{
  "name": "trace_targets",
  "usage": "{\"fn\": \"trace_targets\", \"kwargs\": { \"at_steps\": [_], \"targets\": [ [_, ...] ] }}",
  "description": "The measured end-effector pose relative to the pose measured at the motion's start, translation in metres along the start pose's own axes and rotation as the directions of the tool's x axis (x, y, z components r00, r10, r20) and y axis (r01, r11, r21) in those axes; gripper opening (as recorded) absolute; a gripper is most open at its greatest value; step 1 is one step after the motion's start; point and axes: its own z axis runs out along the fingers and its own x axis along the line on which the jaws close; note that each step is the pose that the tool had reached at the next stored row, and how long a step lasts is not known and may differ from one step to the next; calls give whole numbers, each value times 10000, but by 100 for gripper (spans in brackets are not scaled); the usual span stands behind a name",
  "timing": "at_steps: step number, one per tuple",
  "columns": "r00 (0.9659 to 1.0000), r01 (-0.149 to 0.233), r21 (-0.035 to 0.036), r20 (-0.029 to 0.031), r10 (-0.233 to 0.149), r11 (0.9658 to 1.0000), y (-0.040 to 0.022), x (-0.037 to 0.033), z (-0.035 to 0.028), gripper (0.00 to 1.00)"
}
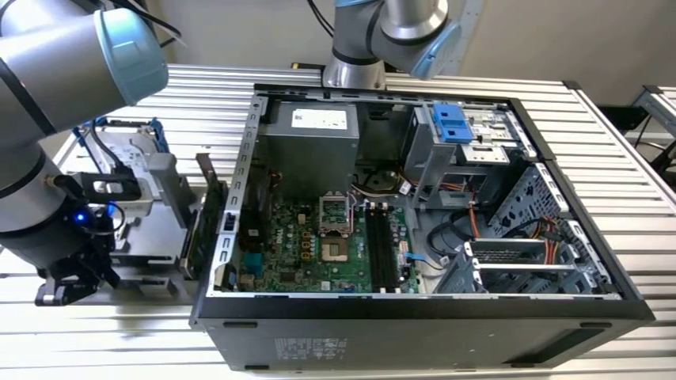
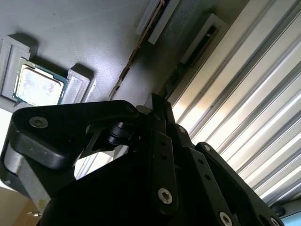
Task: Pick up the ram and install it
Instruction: 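Pick up the ram and move it above insertion slot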
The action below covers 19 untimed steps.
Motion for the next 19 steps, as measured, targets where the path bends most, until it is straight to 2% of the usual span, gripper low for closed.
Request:
{"fn": "trace_targets", "kwargs": {
  "at_steps": [6, 19],
  "targets": [
    [10000, -1, -2, -2, 1, 10000, 0, -2, -8, 0],
    [10000, -3, 0, 0, 3, 10000, 0, -4, -137, 0]
  ]
}}
